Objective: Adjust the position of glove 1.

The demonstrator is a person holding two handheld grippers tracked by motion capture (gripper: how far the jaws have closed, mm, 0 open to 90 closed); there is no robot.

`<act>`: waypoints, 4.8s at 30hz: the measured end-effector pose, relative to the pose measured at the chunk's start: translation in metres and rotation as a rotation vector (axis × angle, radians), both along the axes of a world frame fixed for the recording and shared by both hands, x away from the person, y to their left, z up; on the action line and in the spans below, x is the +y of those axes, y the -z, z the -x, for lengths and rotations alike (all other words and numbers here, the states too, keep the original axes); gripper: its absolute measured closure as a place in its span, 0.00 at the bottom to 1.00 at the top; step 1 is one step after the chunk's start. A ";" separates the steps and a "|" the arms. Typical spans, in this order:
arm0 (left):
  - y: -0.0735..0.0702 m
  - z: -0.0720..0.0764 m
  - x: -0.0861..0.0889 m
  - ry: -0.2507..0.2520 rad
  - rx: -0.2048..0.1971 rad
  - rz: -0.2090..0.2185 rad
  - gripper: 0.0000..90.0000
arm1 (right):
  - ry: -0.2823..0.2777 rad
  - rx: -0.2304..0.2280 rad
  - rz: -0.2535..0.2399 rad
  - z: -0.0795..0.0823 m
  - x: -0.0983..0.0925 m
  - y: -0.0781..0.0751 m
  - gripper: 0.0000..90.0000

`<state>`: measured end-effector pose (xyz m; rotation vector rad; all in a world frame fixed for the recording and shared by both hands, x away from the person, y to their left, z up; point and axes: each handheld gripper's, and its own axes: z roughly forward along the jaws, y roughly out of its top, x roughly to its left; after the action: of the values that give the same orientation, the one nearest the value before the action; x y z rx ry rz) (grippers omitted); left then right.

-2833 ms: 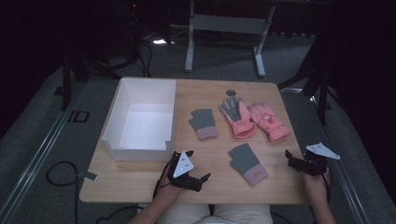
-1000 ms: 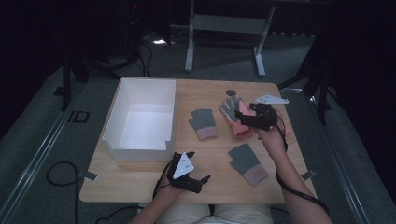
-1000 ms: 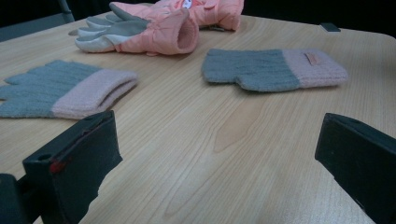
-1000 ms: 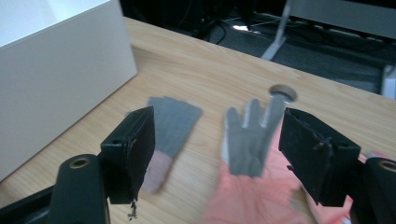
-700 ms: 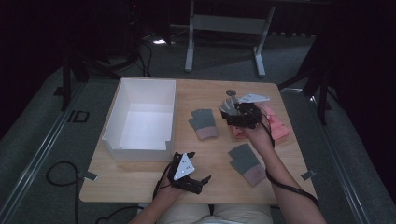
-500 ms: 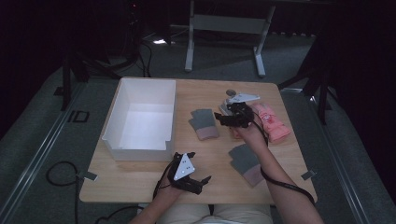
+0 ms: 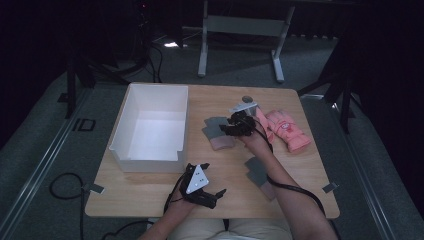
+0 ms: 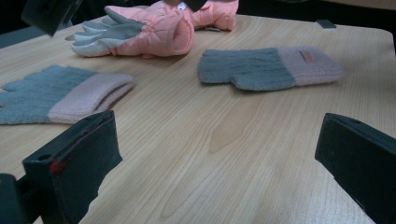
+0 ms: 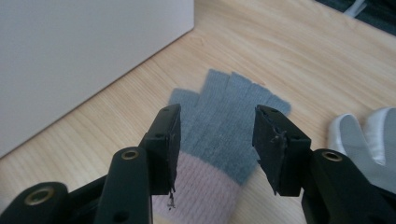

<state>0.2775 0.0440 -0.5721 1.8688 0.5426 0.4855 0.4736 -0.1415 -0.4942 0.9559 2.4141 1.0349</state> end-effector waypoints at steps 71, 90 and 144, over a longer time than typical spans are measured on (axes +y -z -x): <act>0.000 0.001 -0.001 -0.001 -0.012 -0.009 0.00 | 0.295 0.155 -0.020 0.107 -0.009 0.056 0.93; 0.000 0.001 -0.001 0.001 -0.011 -0.011 0.00 | 0.166 0.038 -0.024 0.105 -0.037 0.026 0.70; 0.000 0.001 -0.002 -0.005 -0.008 -0.012 0.00 | 0.197 0.109 -0.010 0.145 -0.151 0.005 0.95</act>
<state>0.2766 0.0425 -0.5722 1.8769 0.5407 0.5002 0.3285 -0.2920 -0.4989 1.2554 2.3433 0.9473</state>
